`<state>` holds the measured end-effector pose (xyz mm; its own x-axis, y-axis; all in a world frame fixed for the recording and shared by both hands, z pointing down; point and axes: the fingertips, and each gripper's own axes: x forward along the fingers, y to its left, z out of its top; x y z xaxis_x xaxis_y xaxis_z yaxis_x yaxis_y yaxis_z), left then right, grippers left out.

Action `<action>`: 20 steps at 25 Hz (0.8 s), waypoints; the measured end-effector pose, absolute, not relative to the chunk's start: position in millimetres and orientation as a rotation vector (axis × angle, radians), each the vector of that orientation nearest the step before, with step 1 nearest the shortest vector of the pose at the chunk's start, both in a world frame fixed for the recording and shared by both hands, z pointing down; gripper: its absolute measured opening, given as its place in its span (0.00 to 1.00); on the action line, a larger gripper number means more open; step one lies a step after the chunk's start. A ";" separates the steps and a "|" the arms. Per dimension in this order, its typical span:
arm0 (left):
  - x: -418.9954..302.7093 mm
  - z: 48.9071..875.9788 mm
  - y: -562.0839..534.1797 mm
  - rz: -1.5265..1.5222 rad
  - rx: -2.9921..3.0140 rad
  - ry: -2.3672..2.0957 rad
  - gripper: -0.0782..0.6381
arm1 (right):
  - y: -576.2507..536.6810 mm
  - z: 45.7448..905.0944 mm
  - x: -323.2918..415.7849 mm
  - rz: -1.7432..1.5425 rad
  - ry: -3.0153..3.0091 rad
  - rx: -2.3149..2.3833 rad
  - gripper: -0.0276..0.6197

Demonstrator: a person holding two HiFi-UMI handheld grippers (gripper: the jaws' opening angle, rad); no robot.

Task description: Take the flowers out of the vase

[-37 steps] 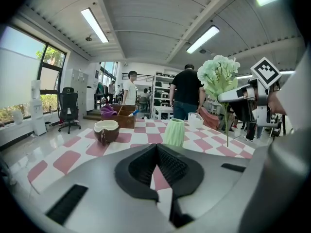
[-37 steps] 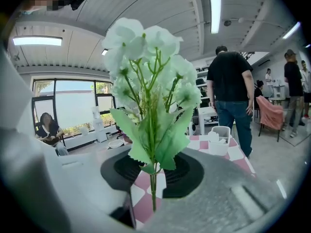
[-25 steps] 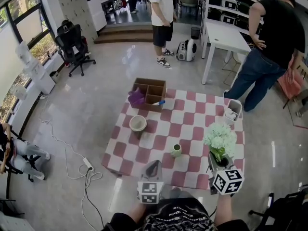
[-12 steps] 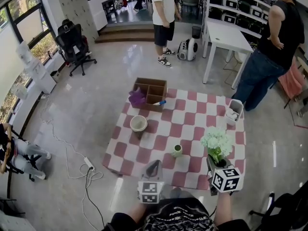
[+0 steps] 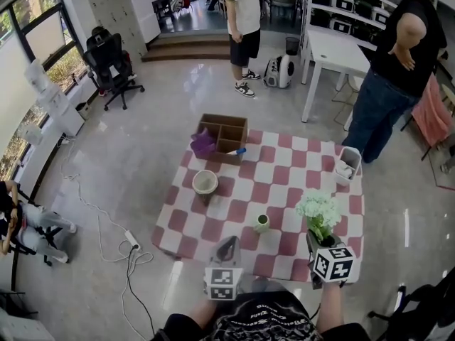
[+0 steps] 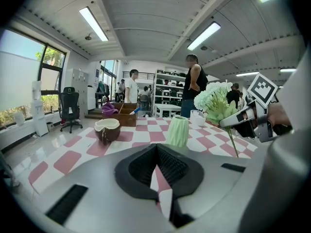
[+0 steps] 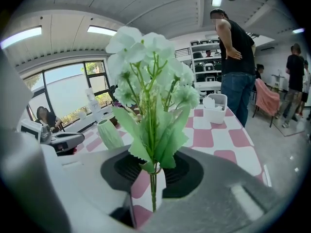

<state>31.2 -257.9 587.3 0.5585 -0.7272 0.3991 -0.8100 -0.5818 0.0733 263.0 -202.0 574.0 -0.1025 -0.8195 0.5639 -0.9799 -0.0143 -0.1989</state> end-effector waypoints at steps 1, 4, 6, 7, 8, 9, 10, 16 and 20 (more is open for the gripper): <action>31.5 587.4 -258.1 0.483 2.546 -1.281 0.12 | -202.6 576.1 262.7 0.817 -1.980 1.884 0.19; 32.1 587.4 -259.8 0.479 2.546 -1.283 0.12 | -204.4 582.5 262.3 0.833 -1.968 1.880 0.19; 32.0 587.4 -260.6 0.479 2.544 -1.287 0.12 | -203.8 586.3 263.3 0.840 -1.956 1.883 0.19; 31.7 587.5 -261.1 0.481 2.541 -1.290 0.12 | -203.5 588.2 263.8 0.845 -1.953 1.883 0.19; 31.3 587.7 -261.6 0.481 2.539 -1.294 0.12 | -203.5 590.2 264.3 0.850 -1.951 1.882 0.19; 31.1 588.1 -262.1 0.481 2.537 -1.296 0.12 | -203.9 592.2 264.9 0.857 -1.949 1.883 0.19; 30.9 588.7 -262.4 0.481 2.535 -1.297 0.12 | -204.5 594.1 265.7 0.862 -1.946 1.884 0.19; 31.5 588.6 -264.0 0.480 2.529 -1.300 0.12 | -207.7 606.7 267.6 0.894 -1.925 1.877 0.18; 30.2 591.2 -265.3 0.476 2.521 -1.307 0.12 | -208.3 615.9 267.6 0.917 -1.915 1.871 0.18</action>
